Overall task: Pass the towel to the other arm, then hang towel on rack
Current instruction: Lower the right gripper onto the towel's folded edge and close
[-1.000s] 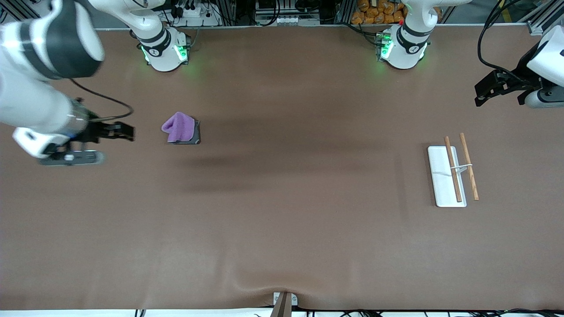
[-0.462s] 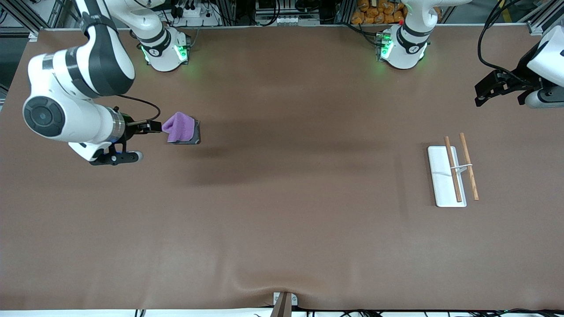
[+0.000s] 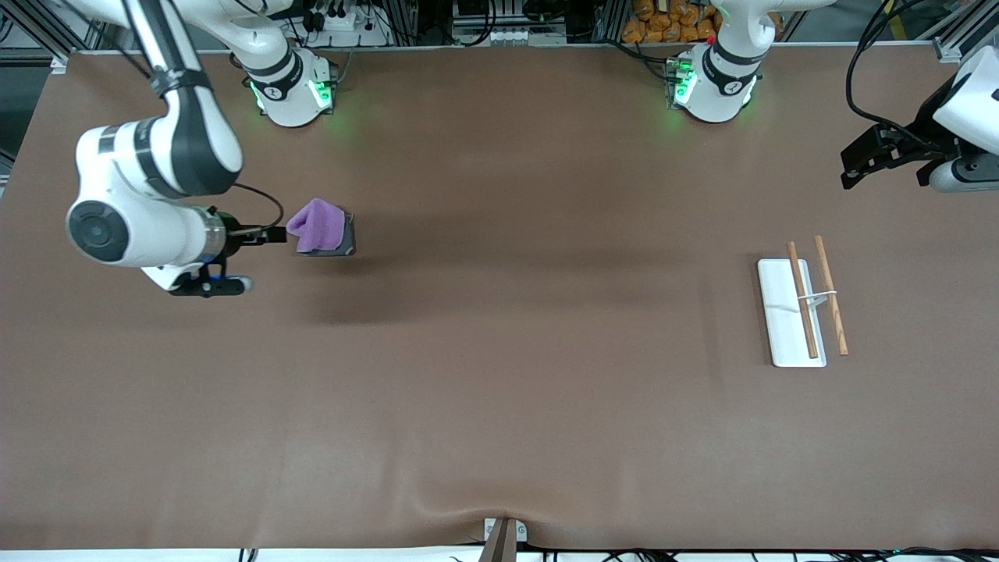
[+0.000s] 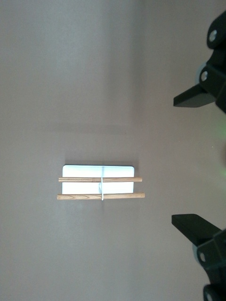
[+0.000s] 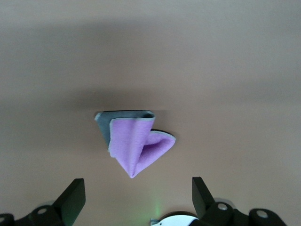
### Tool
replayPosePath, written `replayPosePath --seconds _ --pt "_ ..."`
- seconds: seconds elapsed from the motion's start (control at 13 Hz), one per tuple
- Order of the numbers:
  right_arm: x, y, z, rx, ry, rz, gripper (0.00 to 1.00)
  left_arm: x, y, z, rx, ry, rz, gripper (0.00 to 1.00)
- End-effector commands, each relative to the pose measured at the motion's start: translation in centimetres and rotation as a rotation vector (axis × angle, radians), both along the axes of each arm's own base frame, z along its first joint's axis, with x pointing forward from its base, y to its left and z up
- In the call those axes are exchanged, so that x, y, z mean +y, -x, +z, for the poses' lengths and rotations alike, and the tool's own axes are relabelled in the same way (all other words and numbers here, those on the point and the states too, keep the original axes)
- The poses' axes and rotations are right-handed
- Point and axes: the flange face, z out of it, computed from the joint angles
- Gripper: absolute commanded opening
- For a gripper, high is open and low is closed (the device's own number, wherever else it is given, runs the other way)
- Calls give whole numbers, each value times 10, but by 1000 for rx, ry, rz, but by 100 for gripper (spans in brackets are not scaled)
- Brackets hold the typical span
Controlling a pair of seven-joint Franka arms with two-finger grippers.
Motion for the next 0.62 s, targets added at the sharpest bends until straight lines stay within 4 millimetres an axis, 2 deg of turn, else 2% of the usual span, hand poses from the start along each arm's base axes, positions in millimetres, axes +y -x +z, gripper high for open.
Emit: replayPosePath --seconds 0.0,0.31,0.46,0.54 --pt "-21 6 -16 19 -72 -97 100 1 1 1 8 16 -14 100" --pt "-49 -6 -63 8 -82 -203 100 1 0 -1 11 16 -16 100" --pt "-52 -4 -79 23 -80 -215 100 1 0 -1 11 16 -16 100" --pt "-51 -1 -94 40 -97 -240 100 1 0 -1 11 16 -16 100"
